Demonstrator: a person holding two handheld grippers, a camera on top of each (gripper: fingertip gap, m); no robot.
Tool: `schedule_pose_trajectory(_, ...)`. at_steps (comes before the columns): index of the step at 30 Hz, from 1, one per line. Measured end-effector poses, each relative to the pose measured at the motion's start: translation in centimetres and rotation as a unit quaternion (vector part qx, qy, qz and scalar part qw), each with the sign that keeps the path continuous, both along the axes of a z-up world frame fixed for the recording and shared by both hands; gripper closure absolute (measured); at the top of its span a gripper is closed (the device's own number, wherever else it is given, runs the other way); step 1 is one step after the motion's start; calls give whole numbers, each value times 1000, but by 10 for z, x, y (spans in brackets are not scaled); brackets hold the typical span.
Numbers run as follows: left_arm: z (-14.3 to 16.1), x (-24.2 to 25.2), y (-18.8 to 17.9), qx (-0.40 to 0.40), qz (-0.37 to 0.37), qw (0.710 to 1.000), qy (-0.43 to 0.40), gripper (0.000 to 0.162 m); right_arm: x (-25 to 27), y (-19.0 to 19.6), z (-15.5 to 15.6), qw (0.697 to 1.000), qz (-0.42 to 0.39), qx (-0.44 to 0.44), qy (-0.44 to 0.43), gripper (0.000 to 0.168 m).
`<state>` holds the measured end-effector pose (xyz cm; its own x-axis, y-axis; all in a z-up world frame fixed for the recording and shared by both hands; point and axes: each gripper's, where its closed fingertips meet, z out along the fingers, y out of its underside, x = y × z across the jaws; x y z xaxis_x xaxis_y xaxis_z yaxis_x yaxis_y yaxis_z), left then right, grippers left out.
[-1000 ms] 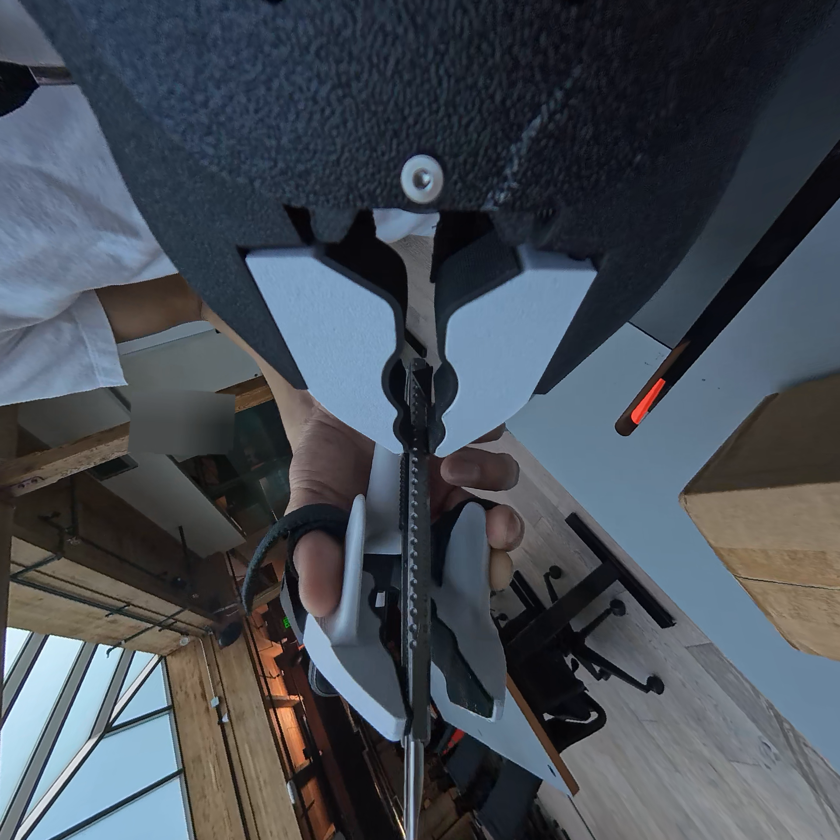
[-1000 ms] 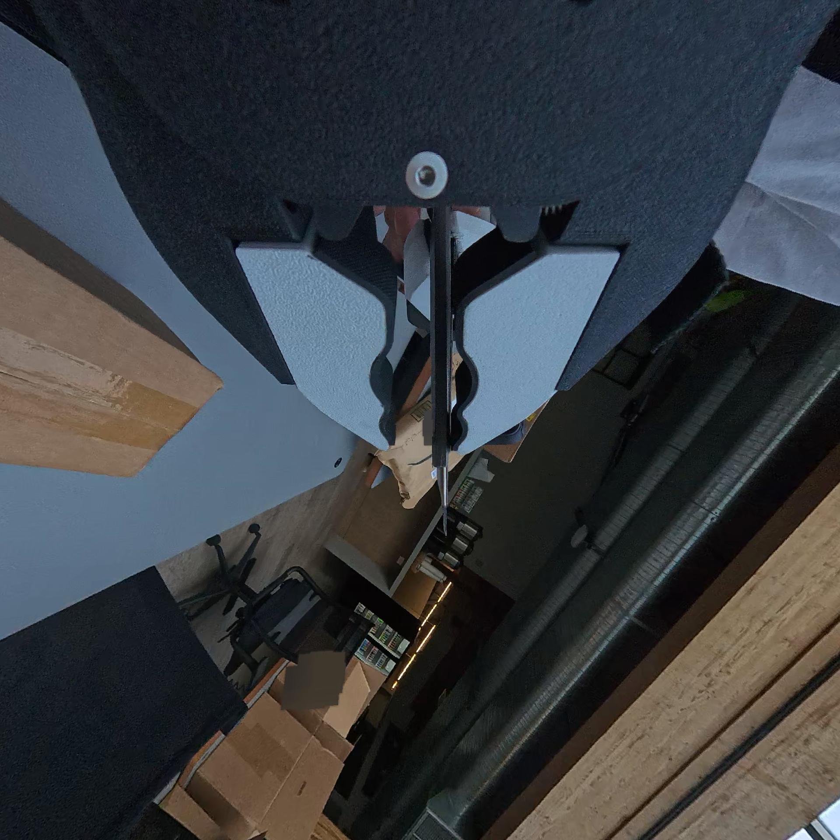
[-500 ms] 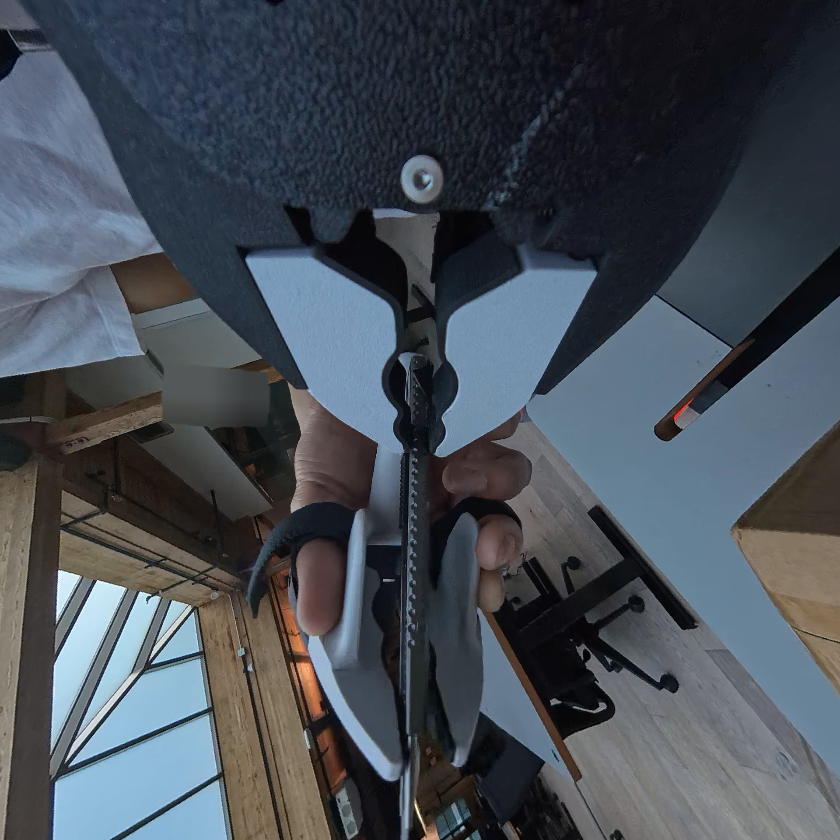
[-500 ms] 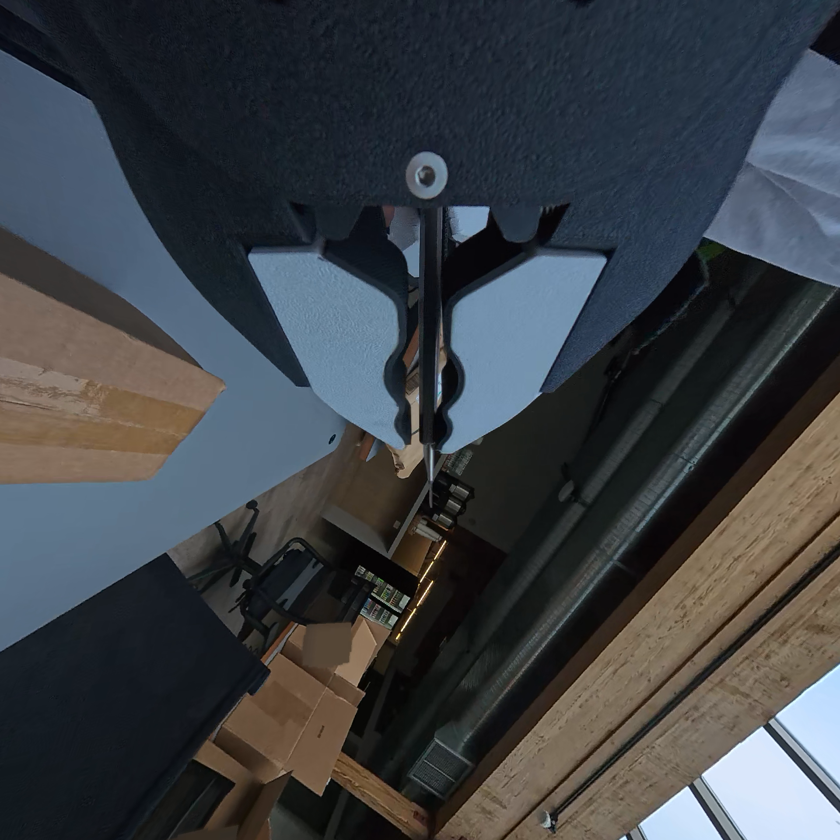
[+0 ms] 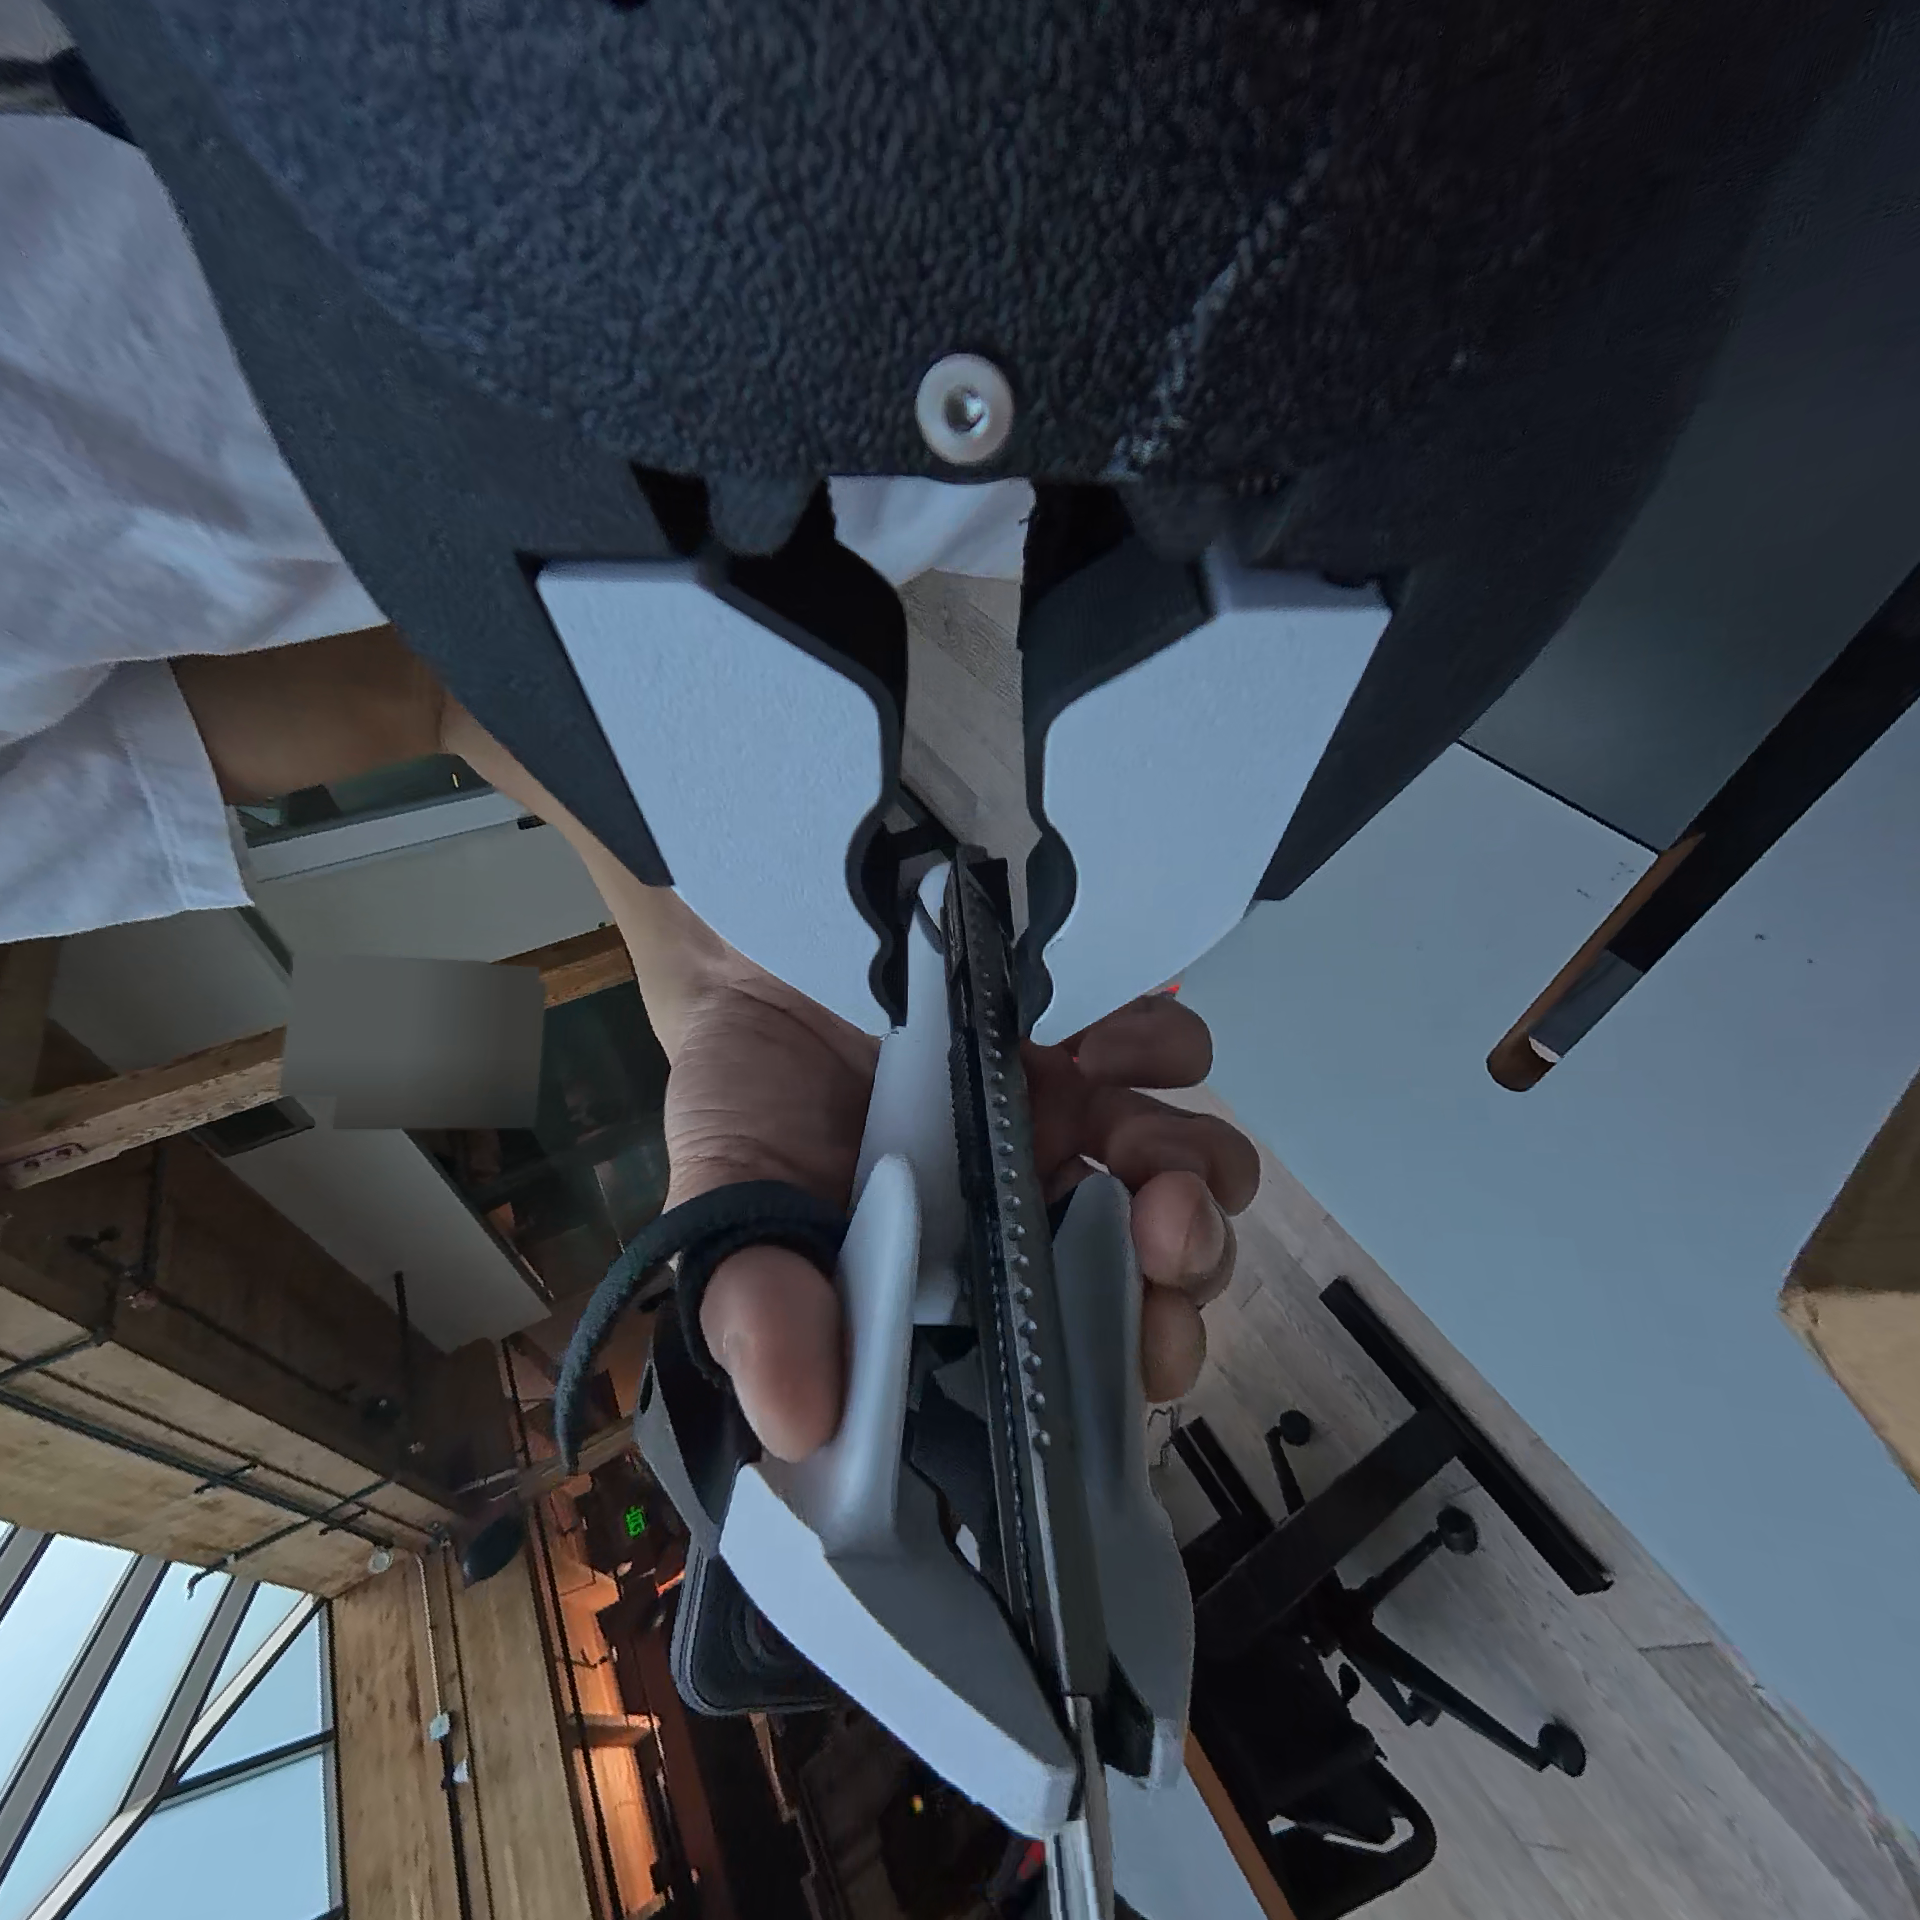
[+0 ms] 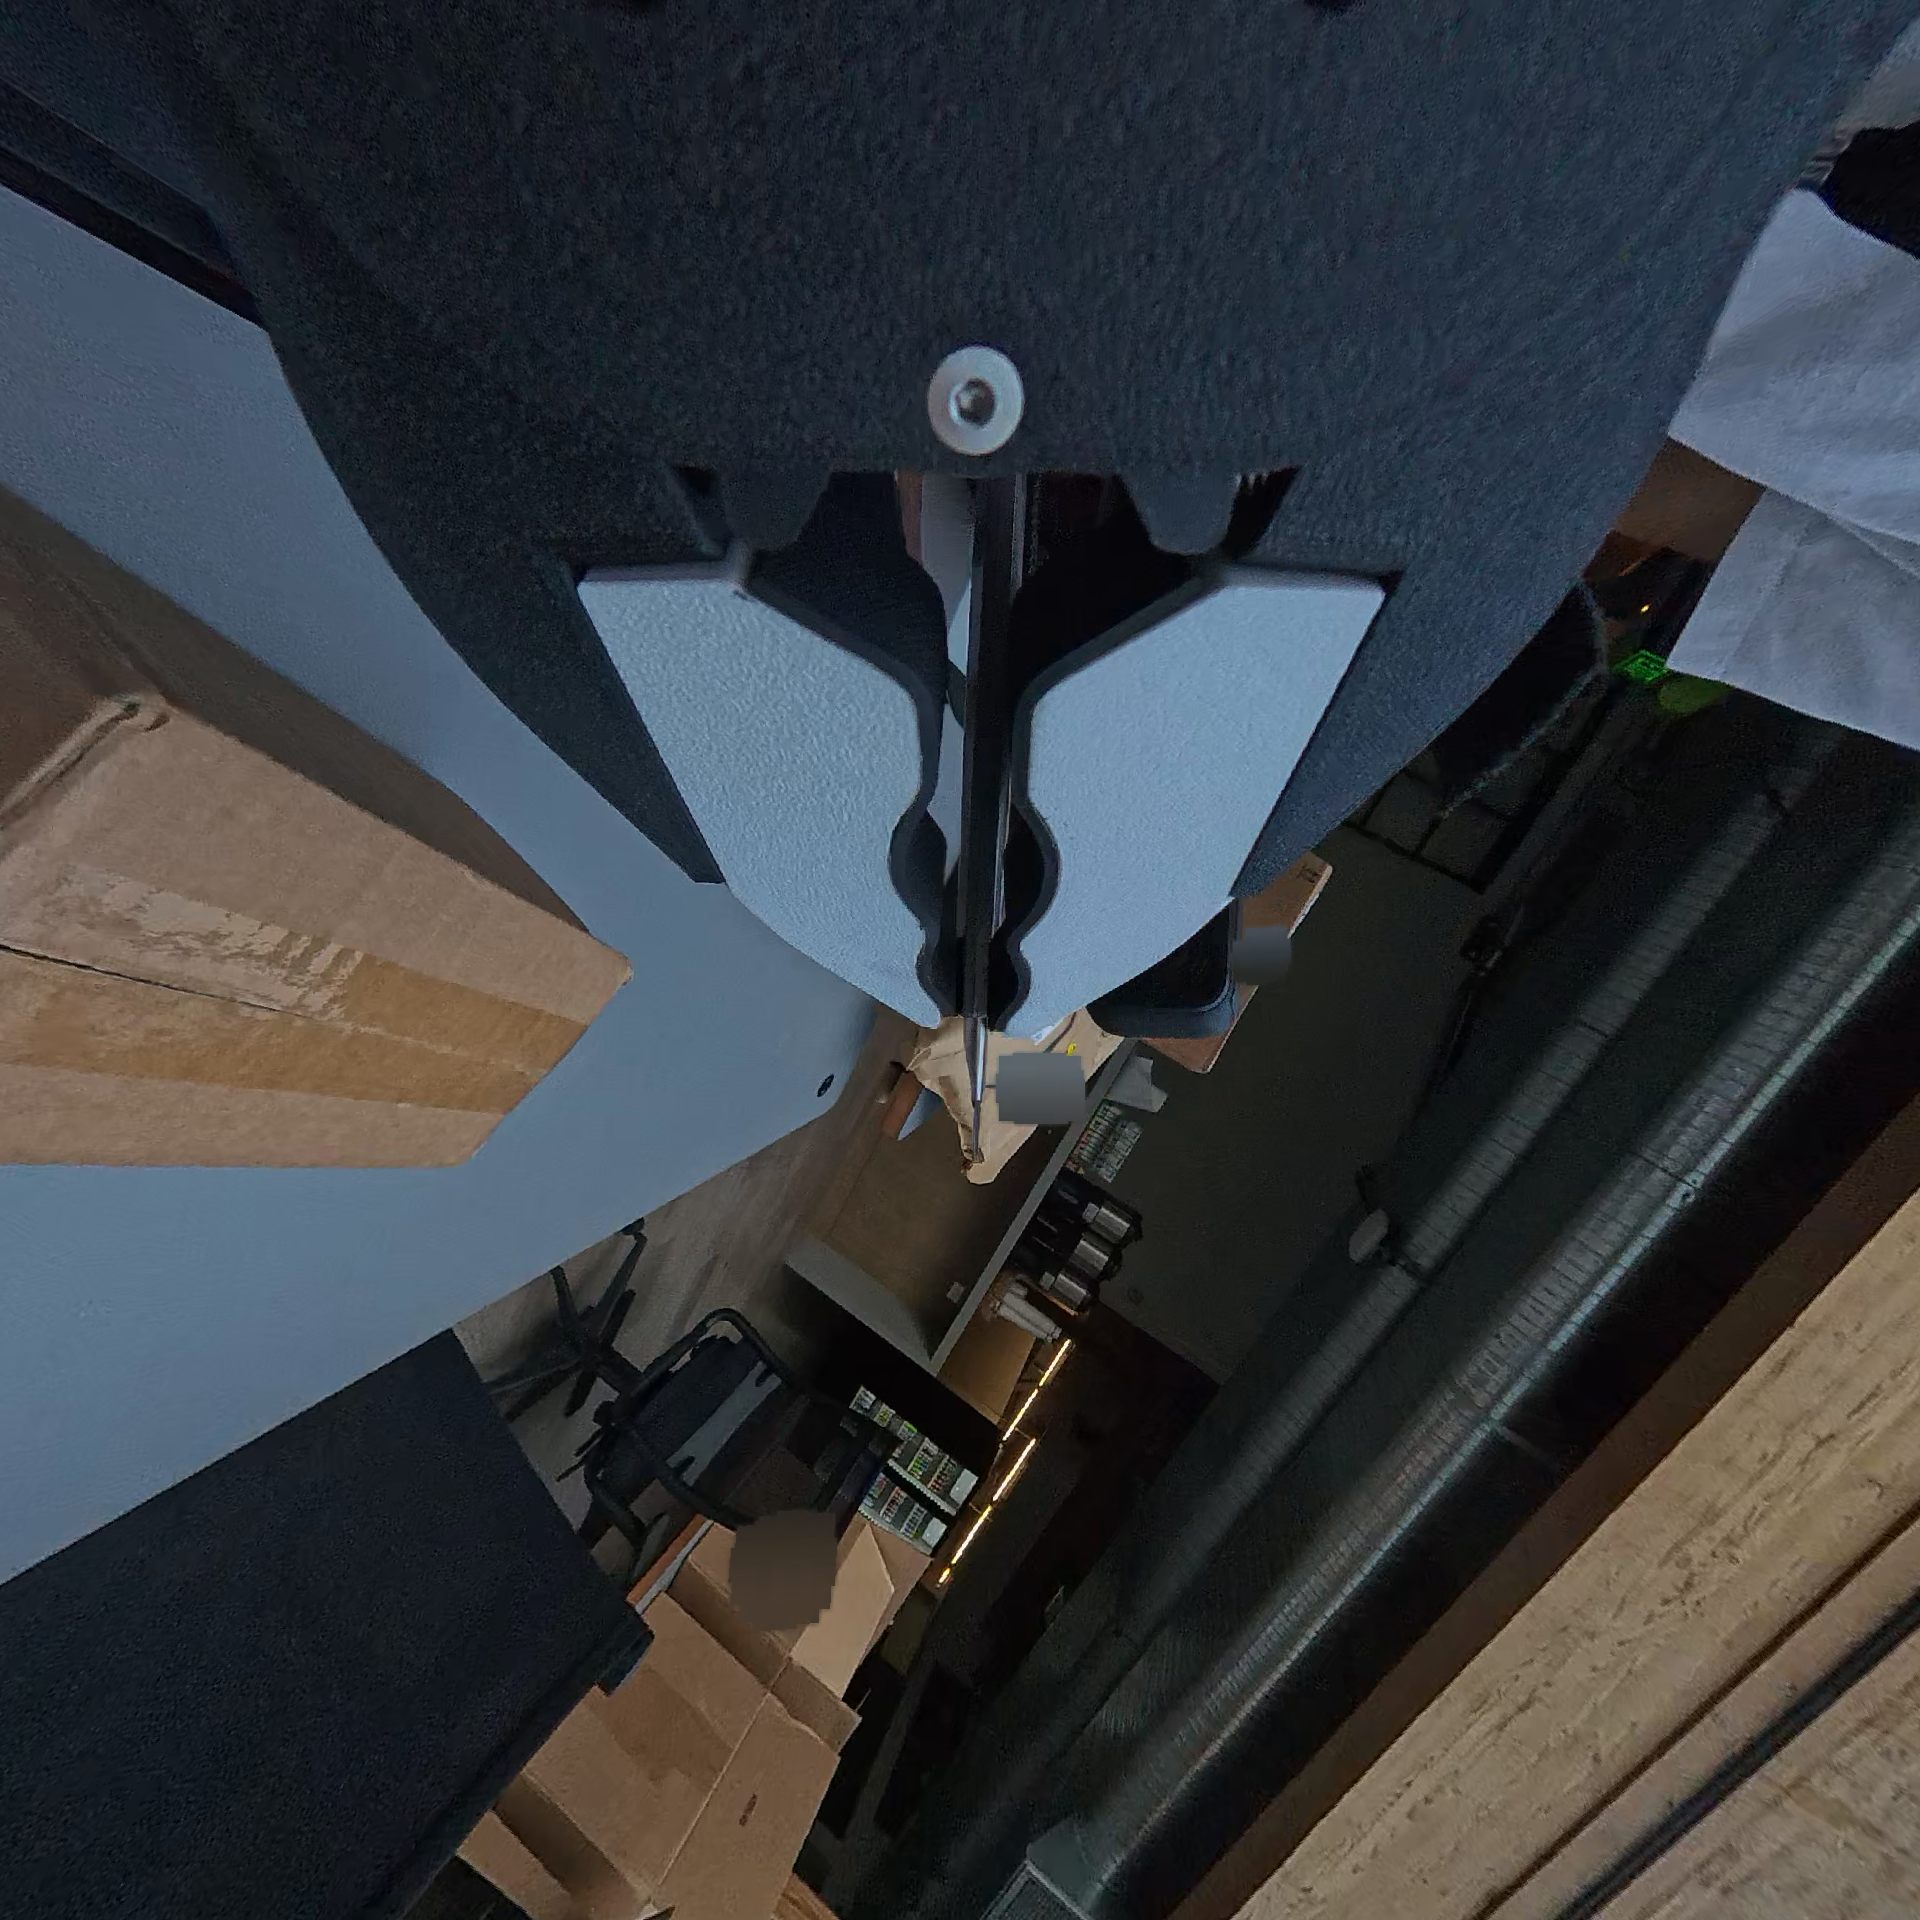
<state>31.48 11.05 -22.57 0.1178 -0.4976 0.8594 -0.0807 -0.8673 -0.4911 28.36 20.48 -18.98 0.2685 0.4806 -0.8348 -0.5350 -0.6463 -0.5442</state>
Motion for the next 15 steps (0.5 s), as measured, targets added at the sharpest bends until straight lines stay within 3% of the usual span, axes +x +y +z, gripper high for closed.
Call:
schedule_pose_trajectory(4, -20, -23, 5, 16, -17, 998, 61, 131, 43, 8, -20, 999, -34, -21, -35, 164)
schedule_pose_trajectory(7, -50, -56, 52, 103, -1, 978, 184, 132, 85, 20, -70, 992, -34, -81, -88, 164)
schedule_pose_trajectory(9, -58, -71, 97, 195, 2, 947, 257, 136, 98, 32, -101, 989, -13, -133, -59, 164)
schedule_pose_trajectory(11, -64, -80, 137, 290, -7, 902, 320, 152, 98, 42, -127, 984, 21, -172, -38, 164)
schedule_pose_trajectory(13, -71, -81, 159, 368, -50, 850, 372, 162, 94, 48, -148, 978, 61, -192, -47, 164)
schedule_pose_trajectory(15, -82, -75, 166, 423, -96, 807, 402, 162, 89, 52, -158, 974, 94, -204, -36, 164)
